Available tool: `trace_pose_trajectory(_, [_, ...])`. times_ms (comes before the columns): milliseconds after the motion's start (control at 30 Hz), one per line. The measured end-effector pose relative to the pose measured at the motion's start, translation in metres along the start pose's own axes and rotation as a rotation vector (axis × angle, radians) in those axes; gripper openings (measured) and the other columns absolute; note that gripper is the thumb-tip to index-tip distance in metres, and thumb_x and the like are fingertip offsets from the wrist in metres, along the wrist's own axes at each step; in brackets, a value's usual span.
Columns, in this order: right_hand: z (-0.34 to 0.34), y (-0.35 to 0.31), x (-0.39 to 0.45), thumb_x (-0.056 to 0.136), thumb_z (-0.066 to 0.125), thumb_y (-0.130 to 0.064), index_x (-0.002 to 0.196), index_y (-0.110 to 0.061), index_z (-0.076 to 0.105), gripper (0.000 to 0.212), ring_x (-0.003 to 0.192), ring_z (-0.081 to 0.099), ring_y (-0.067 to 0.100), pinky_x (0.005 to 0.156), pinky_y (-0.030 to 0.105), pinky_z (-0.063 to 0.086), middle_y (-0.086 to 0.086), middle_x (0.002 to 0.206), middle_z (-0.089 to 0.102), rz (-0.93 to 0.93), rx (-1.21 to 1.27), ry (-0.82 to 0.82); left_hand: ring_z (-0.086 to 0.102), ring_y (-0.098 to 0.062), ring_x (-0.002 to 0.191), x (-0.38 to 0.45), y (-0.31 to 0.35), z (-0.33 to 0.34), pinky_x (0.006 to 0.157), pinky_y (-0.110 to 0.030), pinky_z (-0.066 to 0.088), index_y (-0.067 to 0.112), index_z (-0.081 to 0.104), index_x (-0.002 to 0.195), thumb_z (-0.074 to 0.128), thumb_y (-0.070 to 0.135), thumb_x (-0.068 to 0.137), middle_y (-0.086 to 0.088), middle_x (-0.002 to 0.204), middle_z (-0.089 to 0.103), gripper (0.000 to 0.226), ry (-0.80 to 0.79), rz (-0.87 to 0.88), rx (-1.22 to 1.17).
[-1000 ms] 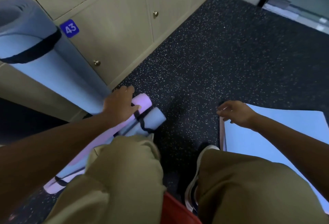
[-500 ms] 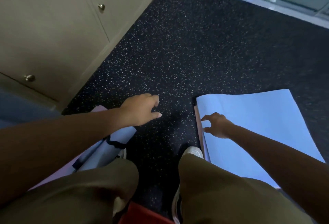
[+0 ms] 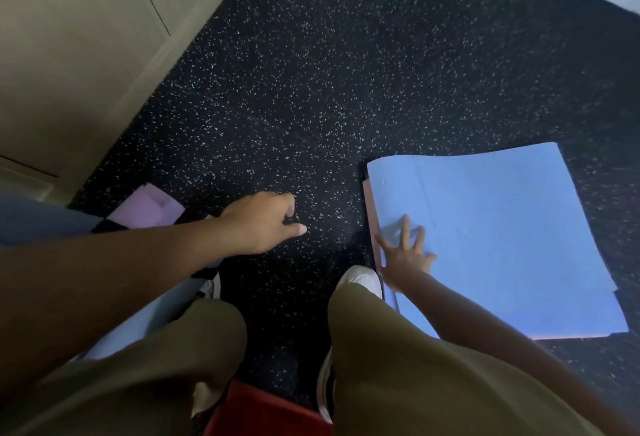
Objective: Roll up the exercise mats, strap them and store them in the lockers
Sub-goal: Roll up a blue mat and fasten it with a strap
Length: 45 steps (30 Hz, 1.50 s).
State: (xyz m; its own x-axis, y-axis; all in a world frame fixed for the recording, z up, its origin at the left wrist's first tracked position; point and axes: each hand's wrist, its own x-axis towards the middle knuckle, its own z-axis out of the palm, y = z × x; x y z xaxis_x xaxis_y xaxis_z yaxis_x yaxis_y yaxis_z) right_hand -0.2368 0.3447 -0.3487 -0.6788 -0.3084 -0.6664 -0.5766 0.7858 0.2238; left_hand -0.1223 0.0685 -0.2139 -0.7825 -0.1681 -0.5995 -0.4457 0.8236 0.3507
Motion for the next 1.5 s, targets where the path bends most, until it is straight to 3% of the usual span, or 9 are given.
trace_pose_trajectory(400, [-0.014,0.038,-0.012,0.101,0.055,-0.035,0.158,-0.050,0.006,0.077,0.156,-0.008,0.037,0.109,0.051,0.045,0.006,0.167,-0.022,-0.158,0.203,-0.021,0.062,-0.014,0.092,-0.003,-0.005,-0.010,0.088,-0.039,0.054,0.027,0.058,0.111,0.058,0.064,0.094,0.007,0.104,0.067,0.041,-0.135,-0.033,-0.070])
trace_pose_trajectory(567, [-0.043,0.066,-0.041,0.103,0.043,-0.017,0.159,-0.043,0.018,0.067,0.137,0.047,0.034,0.106,0.042,0.045,0.008,0.166,0.015,-0.158,0.336,0.002,0.064,-0.018,0.101,-0.017,0.021,-0.046,0.096,-0.042,0.053,0.023,0.060,0.115,0.061,0.056,0.097,0.002,0.113,0.067,0.037,-0.082,-0.020,-0.085])
trace_pose_trajectory(633, [-0.052,0.081,-0.052,0.103,0.043,-0.019,0.159,-0.041,0.018,0.065,0.130,0.054,0.034,0.105,0.039,0.044,0.006,0.163,0.024,-0.142,0.341,0.014,0.065,-0.018,0.100,-0.030,0.035,-0.059,0.096,-0.043,0.054,0.023,0.060,0.115,0.061,0.055,0.097,0.001,0.111,0.069,0.036,-0.068,0.000,-0.083])
trace_pose_trajectory(733, [-0.066,0.110,-0.073,0.103,0.048,-0.030,0.158,-0.042,0.023,0.061,0.130,0.055,0.031,0.106,0.037,0.041,0.003,0.157,0.037,-0.097,0.322,0.074,0.067,-0.016,0.095,-0.053,0.060,-0.074,0.093,-0.044,0.054,0.027,0.061,0.109,0.062,0.054,0.096,0.004,0.101,0.072,0.031,-0.046,0.047,-0.066])
trace_pose_trajectory(800, [-0.081,0.130,-0.095,0.107,0.044,-0.025,0.154,-0.028,0.040,0.047,0.132,0.052,0.031,0.106,0.034,0.039,0.007,0.154,0.044,-0.074,0.294,0.115,0.067,-0.015,0.091,-0.069,0.079,-0.081,0.090,-0.045,0.055,0.028,0.061,0.103,0.062,0.054,0.096,0.005,0.095,0.073,0.026,-0.017,0.082,-0.049])
trace_pose_trajectory(933, [-0.114,0.177,-0.132,0.103,0.046,-0.007,0.151,-0.009,0.043,0.048,0.142,0.041,0.034,0.113,0.040,0.039,0.012,0.162,0.032,-0.004,0.220,0.165,0.067,-0.015,0.085,-0.103,0.118,-0.091,0.085,-0.046,0.057,0.030,0.062,0.099,0.062,0.057,0.095,0.007,0.091,0.071,0.027,0.059,0.130,-0.021])
trace_pose_trajectory(1100, [-0.163,0.236,-0.198,0.104,0.043,-0.011,0.162,-0.020,0.021,0.062,0.147,0.038,0.022,0.115,0.032,0.032,-0.003,0.171,0.011,0.111,0.152,0.283,0.066,-0.014,0.090,-0.147,0.164,-0.100,0.087,-0.042,0.057,0.028,0.064,0.104,0.063,0.057,0.094,0.008,0.100,0.070,0.030,0.134,0.194,0.005])
trace_pose_trajectory(1333, [-0.215,0.301,-0.301,0.101,0.044,-0.008,0.156,-0.017,0.037,0.056,0.138,0.049,0.033,0.109,0.042,0.045,0.002,0.169,0.021,0.212,0.216,0.540,0.065,-0.014,0.090,-0.207,0.214,-0.112,0.085,-0.043,0.056,0.028,0.061,0.105,0.061,0.054,0.096,0.010,0.102,0.071,0.027,0.218,0.273,0.142])
trace_pose_trajectory(1500, [-0.256,0.329,-0.372,0.101,0.041,-0.010,0.147,-0.011,0.051,0.047,0.136,0.048,0.036,0.112,0.042,0.040,0.011,0.159,0.042,0.256,0.415,0.780,0.064,-0.014,0.091,-0.250,0.247,-0.123,0.083,-0.039,0.055,0.032,0.058,0.103,0.060,0.054,0.095,0.013,0.103,0.069,0.024,0.299,0.354,0.112])
